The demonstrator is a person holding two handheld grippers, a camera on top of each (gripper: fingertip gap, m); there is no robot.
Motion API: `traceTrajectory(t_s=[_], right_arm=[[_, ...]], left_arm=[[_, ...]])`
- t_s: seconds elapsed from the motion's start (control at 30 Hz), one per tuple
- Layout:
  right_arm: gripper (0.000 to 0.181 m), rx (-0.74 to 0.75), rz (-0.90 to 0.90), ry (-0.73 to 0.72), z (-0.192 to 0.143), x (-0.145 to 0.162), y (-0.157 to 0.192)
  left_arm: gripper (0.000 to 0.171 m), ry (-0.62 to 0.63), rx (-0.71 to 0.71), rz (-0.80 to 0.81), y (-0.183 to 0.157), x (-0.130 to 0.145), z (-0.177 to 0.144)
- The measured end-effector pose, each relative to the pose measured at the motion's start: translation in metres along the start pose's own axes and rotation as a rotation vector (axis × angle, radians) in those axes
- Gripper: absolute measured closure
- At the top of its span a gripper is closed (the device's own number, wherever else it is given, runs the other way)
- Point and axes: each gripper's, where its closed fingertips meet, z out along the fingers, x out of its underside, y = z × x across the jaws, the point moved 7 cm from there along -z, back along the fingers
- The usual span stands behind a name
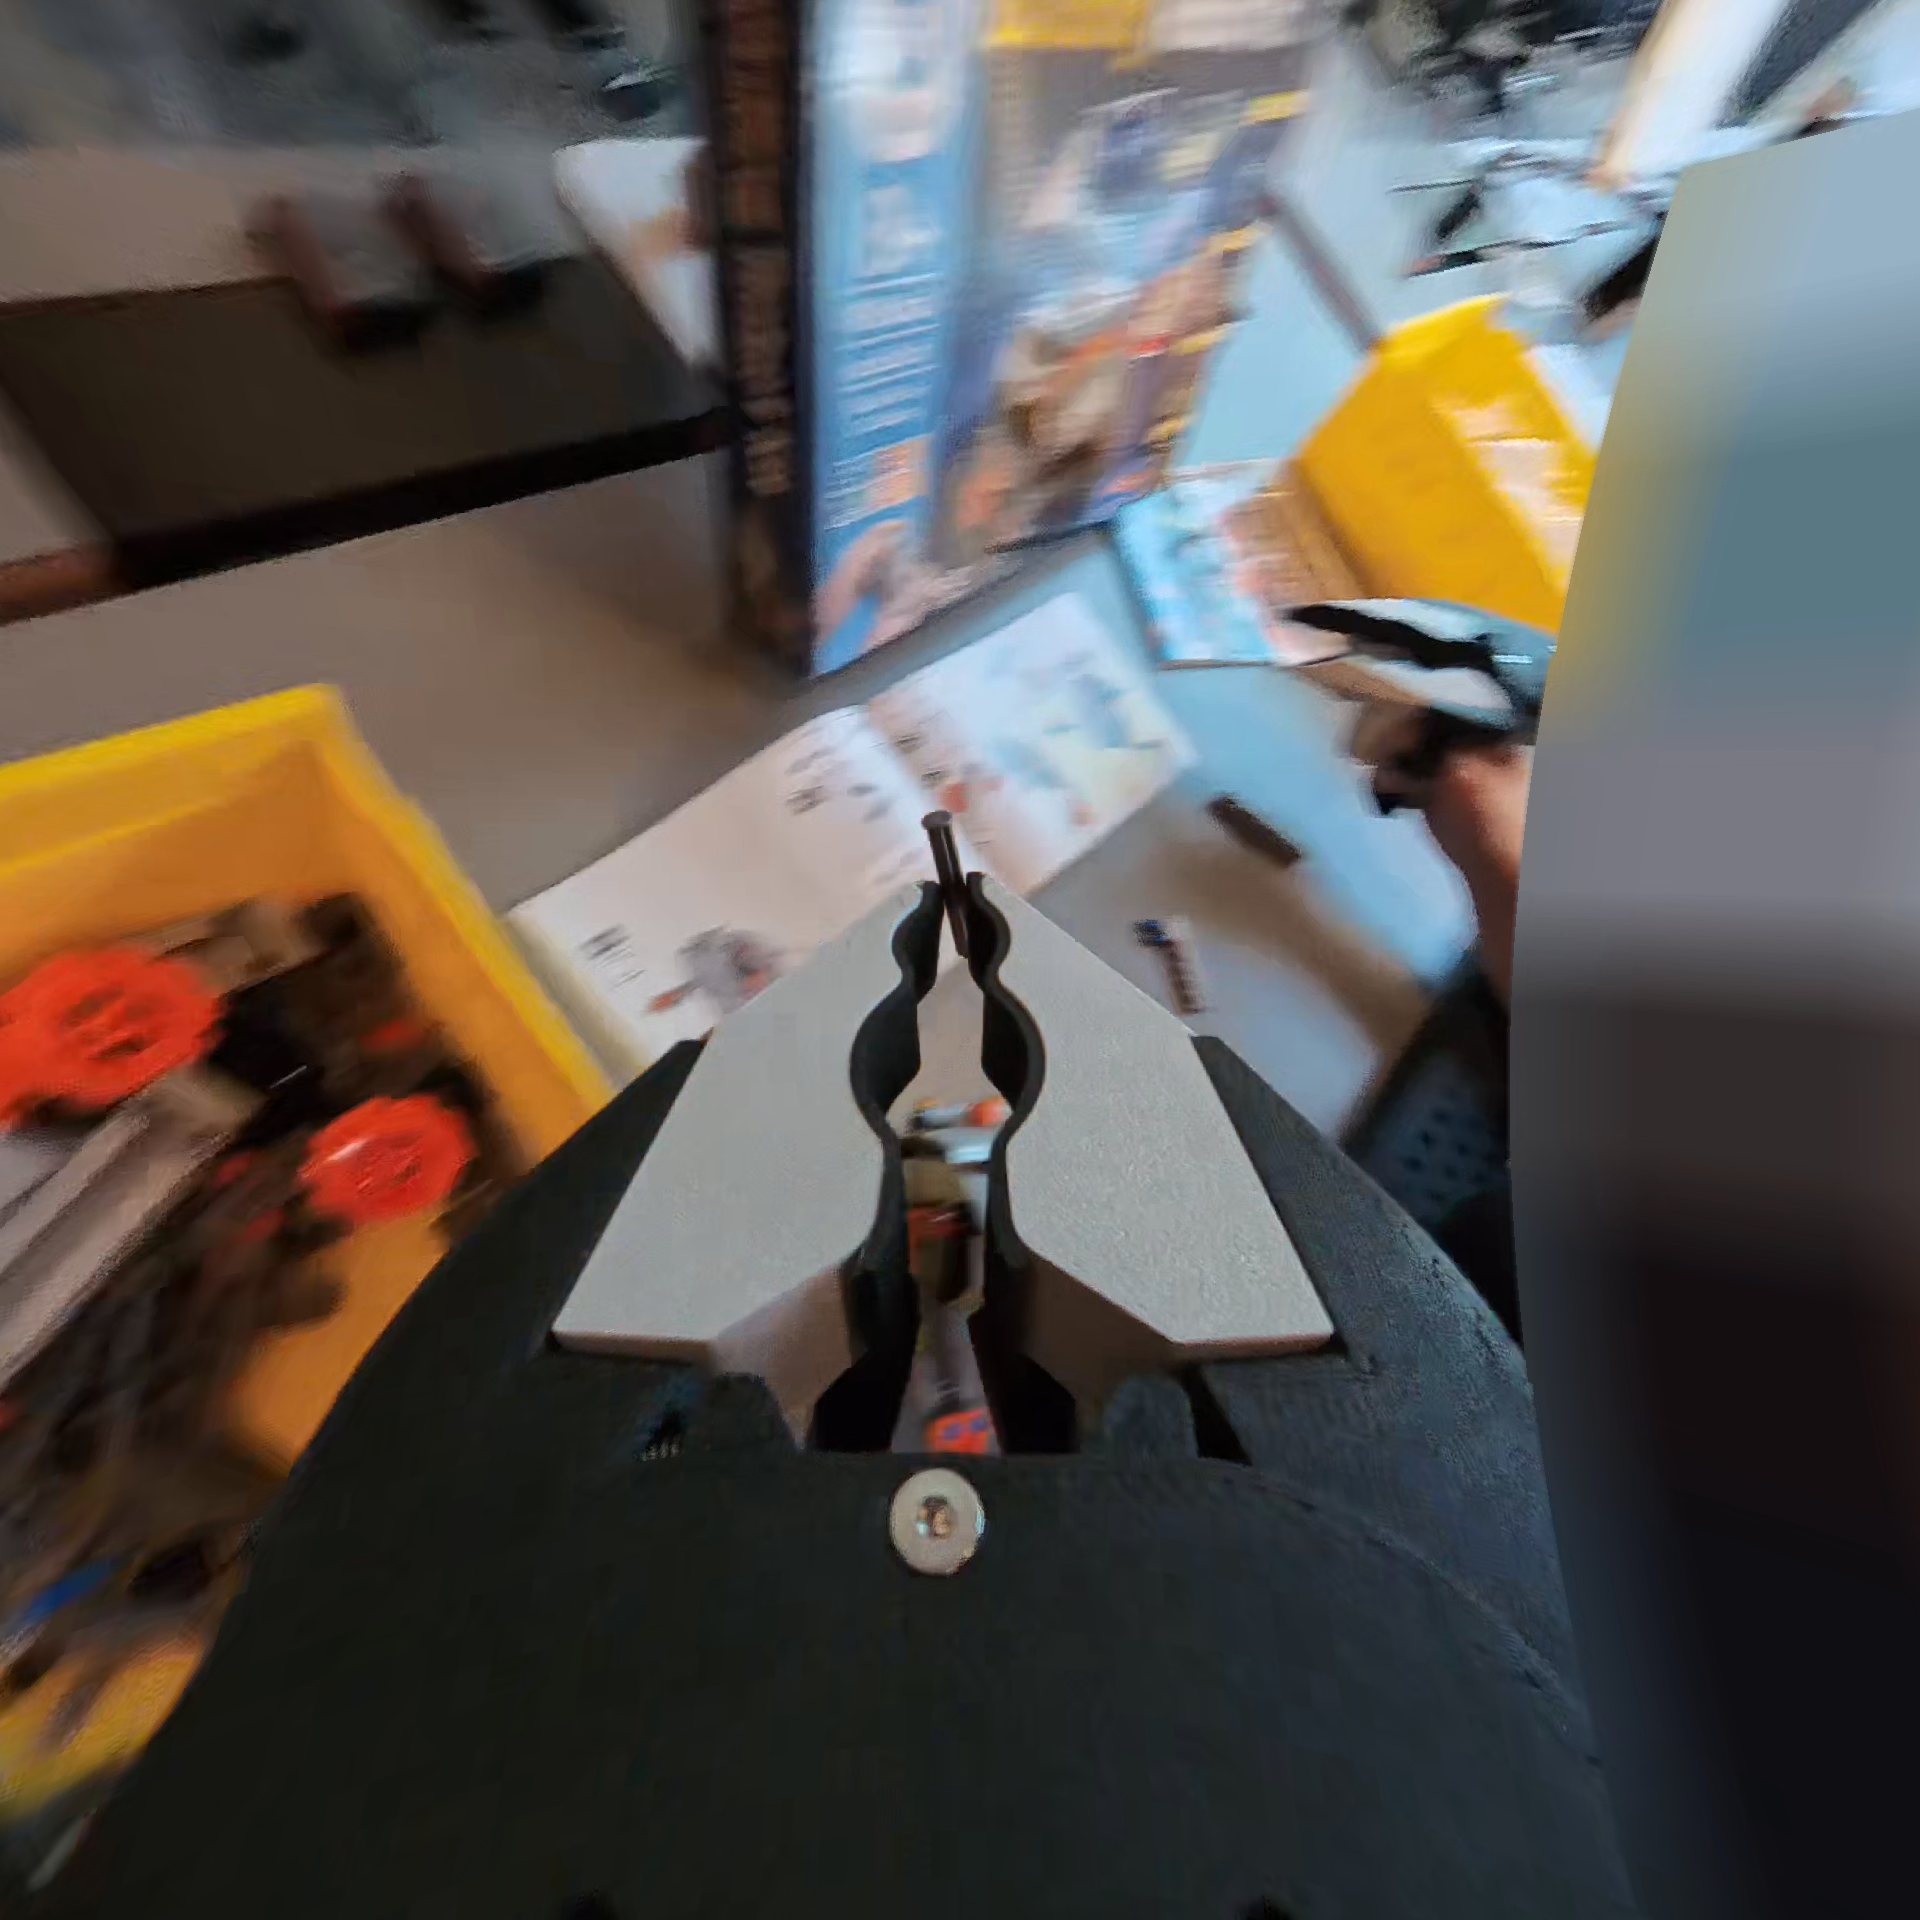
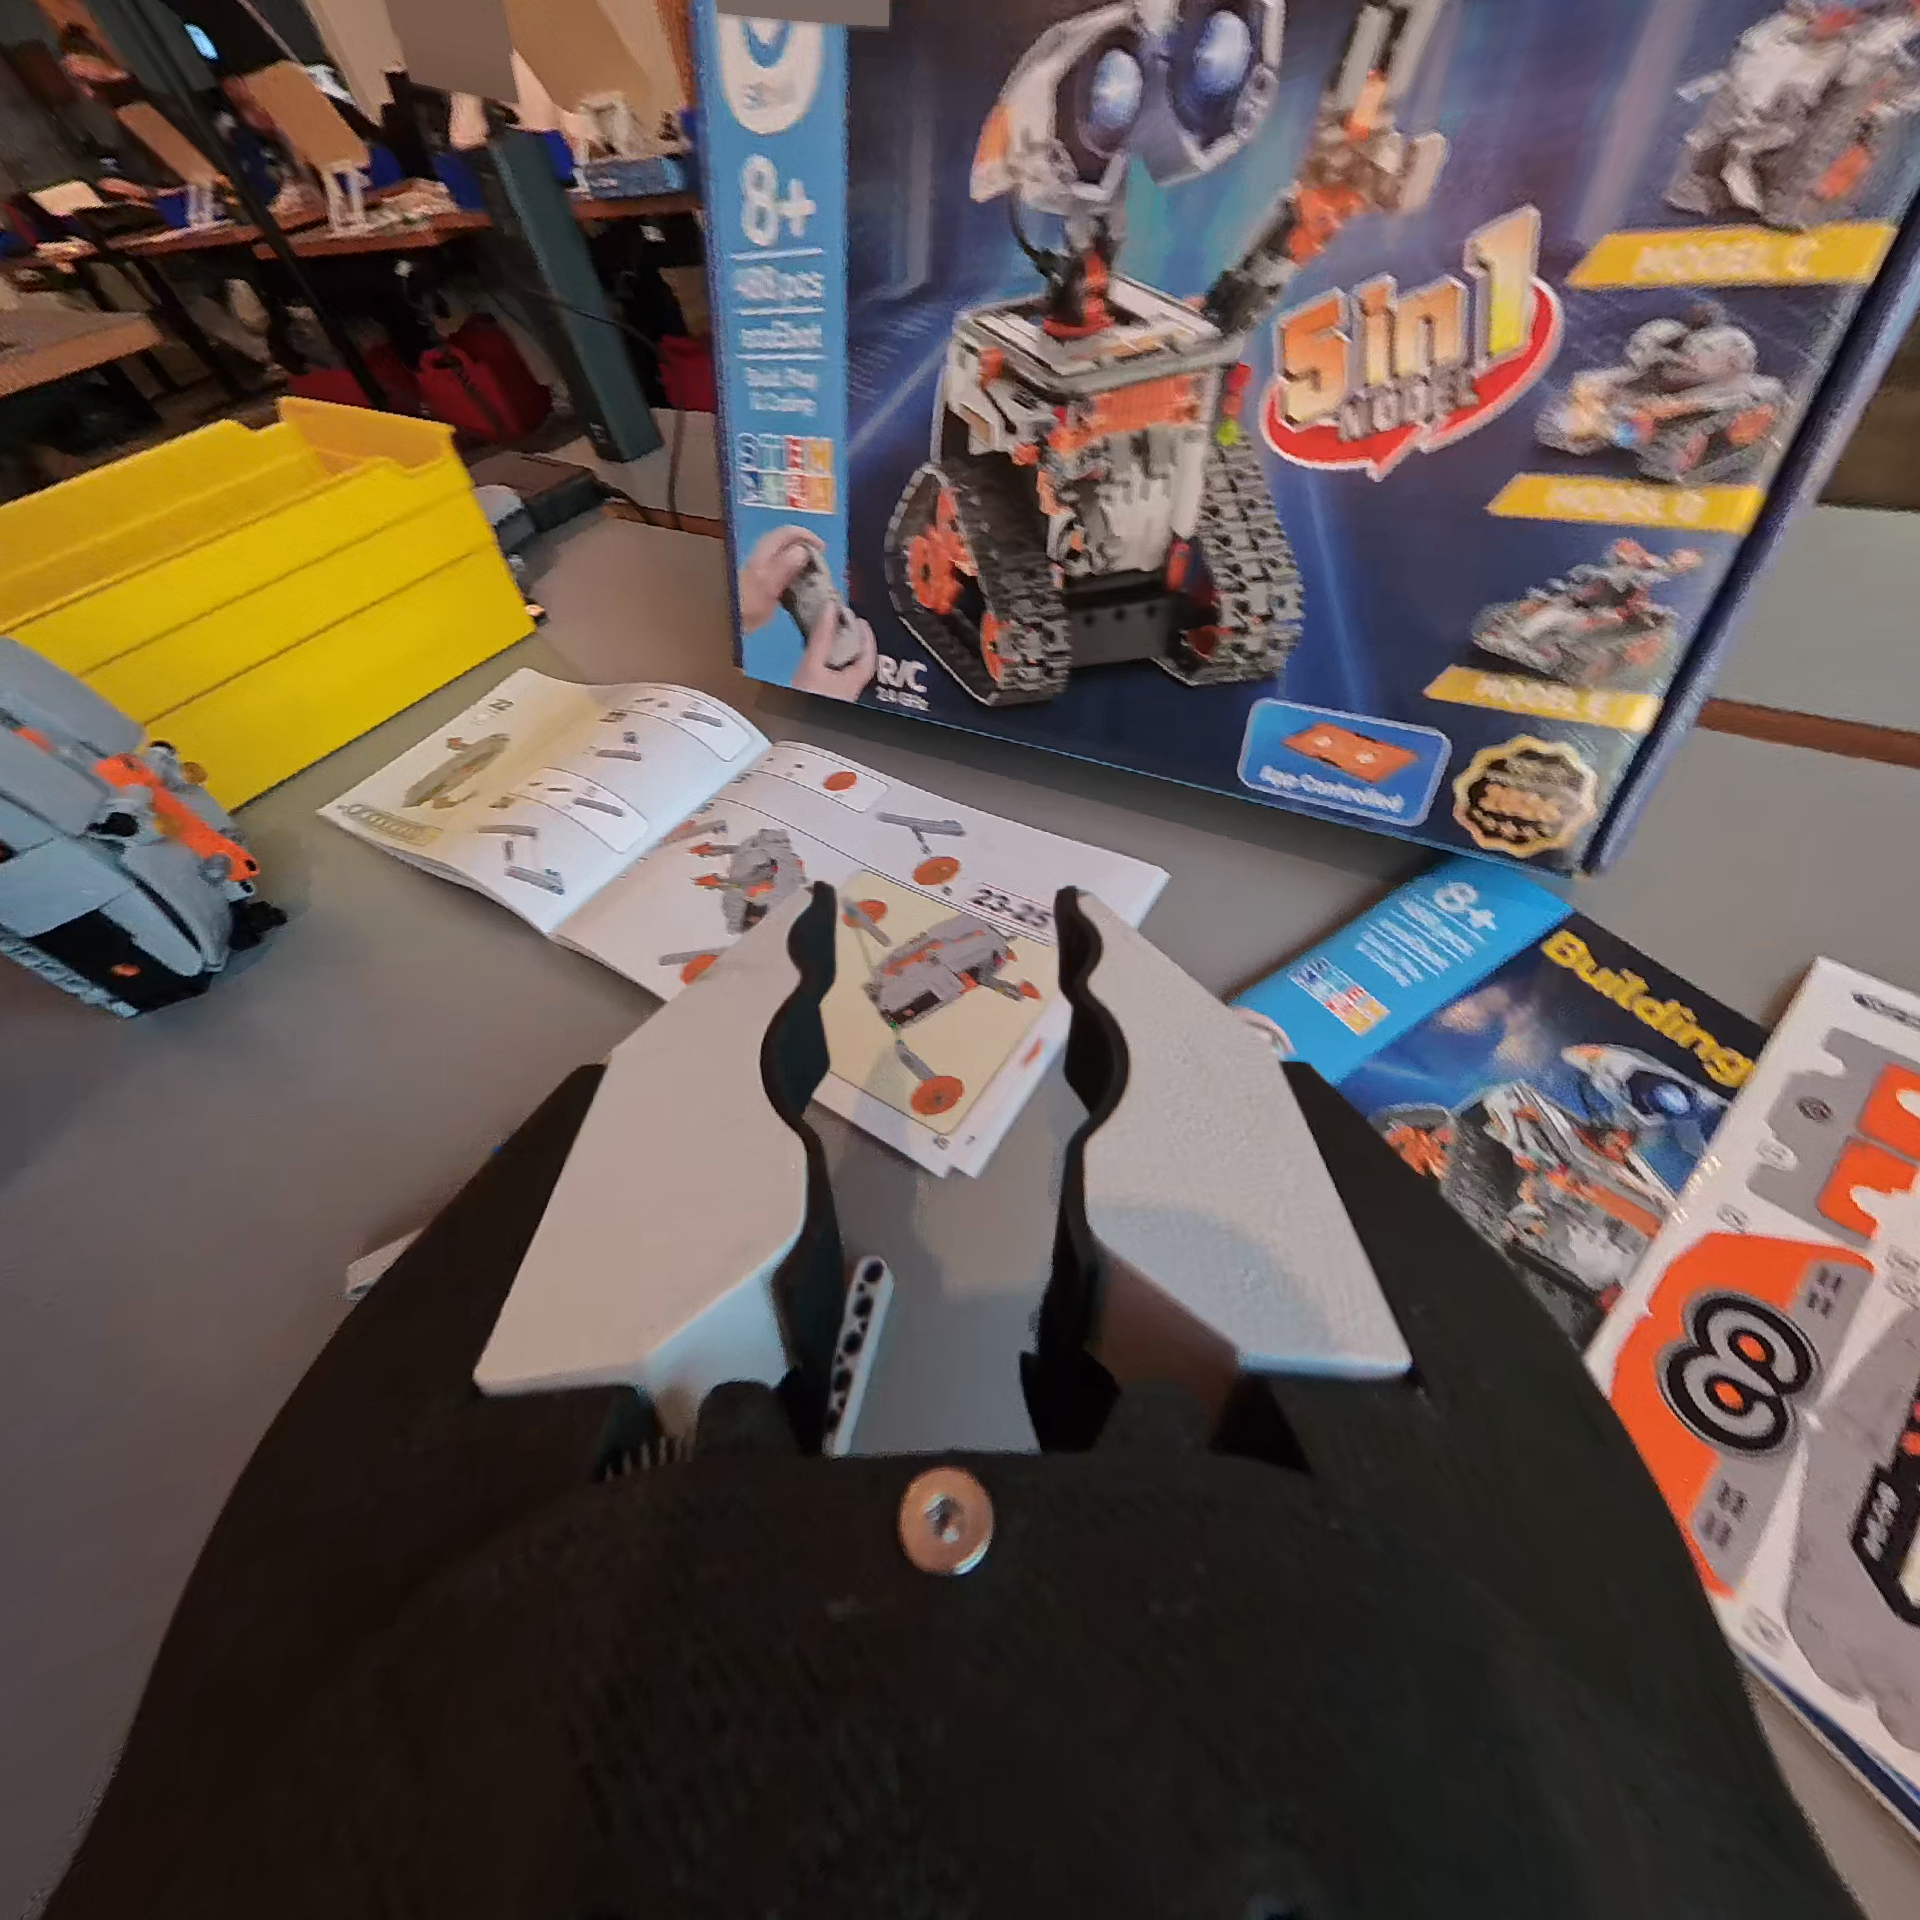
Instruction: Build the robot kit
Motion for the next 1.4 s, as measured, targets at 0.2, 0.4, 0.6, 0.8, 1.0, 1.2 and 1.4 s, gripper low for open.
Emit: traceTrajectory(t_s=[0.2,0.4,0.6,0.8,1.0,1.2,1.4], right_arm=[[0.121,-0.235,-0.336,-0.163,0.004,-0.018,0.084],[0.129,-0.323,-0.549,-0.236,0.011,-0.026,0.167],[0.131,-0.381,-0.521,-0.251,0.016,-0.028,0.184],[0.138,-0.383,-0.532,-0.214,0.019,-0.023,0.182],[0.151,-0.395,-0.563,-0.169,0.023,-0.016,0.185],[0.152,-0.394,-0.542,-0.161,0.025,-0.016,0.183],[0.162,-0.399,-0.542,-0.154,0.025,-0.015,0.182]], left_arm=[[0.169,0.111,0.493,-0.016,-0.069,0.008,0.038],[0.169,0.303,0.532,-0.001,-0.095,0.031,0.093],[0.169,0.419,0.503,0.006,-0.104,0.048,0.121],[0.169,0.475,0.496,0.01,-0.107,0.056,0.129],[0.169,0.495,0.496,0.006,-0.106,0.059,0.131],[0.169,0.5,0.505,-0.011,-0.105,0.06,0.134],[0.169,0.524,0.515,0.008,-0.107,0.063,0.135]])
